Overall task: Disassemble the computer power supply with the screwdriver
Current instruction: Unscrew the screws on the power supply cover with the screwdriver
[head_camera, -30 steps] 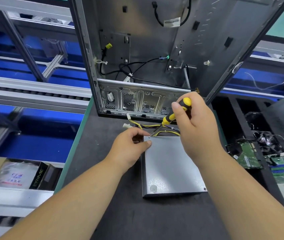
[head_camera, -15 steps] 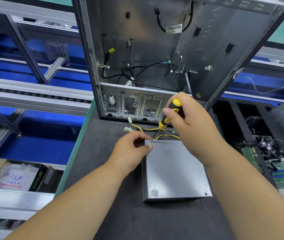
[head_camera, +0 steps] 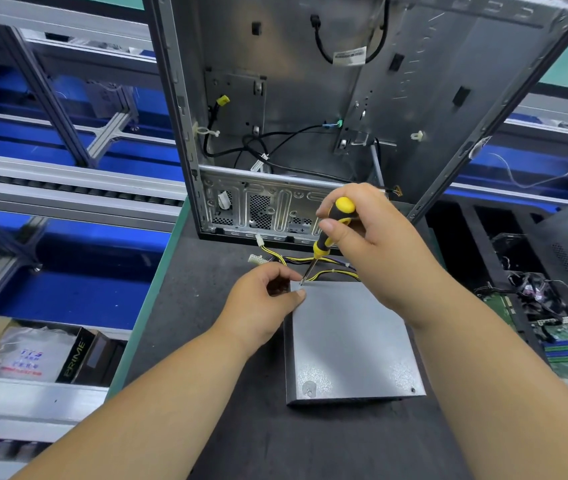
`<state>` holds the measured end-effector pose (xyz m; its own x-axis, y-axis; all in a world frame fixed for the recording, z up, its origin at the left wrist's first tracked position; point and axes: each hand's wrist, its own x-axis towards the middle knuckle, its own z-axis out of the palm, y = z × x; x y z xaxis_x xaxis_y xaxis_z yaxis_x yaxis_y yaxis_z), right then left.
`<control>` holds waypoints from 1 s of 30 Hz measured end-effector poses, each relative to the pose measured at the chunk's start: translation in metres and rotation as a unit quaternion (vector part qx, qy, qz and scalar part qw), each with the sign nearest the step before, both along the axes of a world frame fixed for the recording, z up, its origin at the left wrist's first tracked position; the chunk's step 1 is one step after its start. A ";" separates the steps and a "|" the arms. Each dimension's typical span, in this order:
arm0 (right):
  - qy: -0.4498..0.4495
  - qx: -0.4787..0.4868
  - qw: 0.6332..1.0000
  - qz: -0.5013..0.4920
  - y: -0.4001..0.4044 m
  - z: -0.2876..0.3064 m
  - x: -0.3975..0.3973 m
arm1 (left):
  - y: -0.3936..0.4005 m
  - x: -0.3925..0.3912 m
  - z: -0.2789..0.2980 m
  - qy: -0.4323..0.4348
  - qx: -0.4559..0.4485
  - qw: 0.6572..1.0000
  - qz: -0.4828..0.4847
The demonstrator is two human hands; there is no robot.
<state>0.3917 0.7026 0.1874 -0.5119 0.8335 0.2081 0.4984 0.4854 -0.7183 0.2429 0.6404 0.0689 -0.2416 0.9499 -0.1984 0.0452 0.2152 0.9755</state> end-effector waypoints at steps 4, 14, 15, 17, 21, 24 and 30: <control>0.153 -0.108 0.982 0.032 -0.003 -0.015 -0.003 | 0.000 0.000 -0.001 -0.005 -0.002 1.000 0.000; 0.429 -0.272 0.858 0.076 -0.002 -0.032 -0.023 | 0.000 0.000 -0.002 -0.025 0.015 1.000 -0.006; 0.428 -0.276 0.857 0.080 -0.001 -0.031 -0.023 | 0.000 0.000 -0.002 -0.026 0.015 1.000 -0.005; 0.422 -0.283 0.857 0.088 0.001 -0.030 -0.022 | 0.000 0.000 -0.004 -0.027 0.015 1.000 -0.005; 0.423 -0.306 0.846 0.107 -0.001 -0.032 -0.025 | 0.000 0.000 -0.006 -0.038 0.023 0.999 -0.010; 0.451 -0.302 0.832 0.118 -0.004 -0.035 -0.030 | 0.000 0.002 -0.007 -0.051 0.026 0.998 -0.006; 0.494 -0.304 0.811 0.073 0.010 -0.038 -0.026 | 0.001 0.003 -0.009 -0.056 0.035 0.998 -0.002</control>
<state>0.3658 0.7126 0.1496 -0.4475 0.8816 0.1505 -0.4975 -0.1056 -0.8610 0.2457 0.6409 0.0597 -0.2184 0.9630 -0.1578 -0.0651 0.1469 0.9870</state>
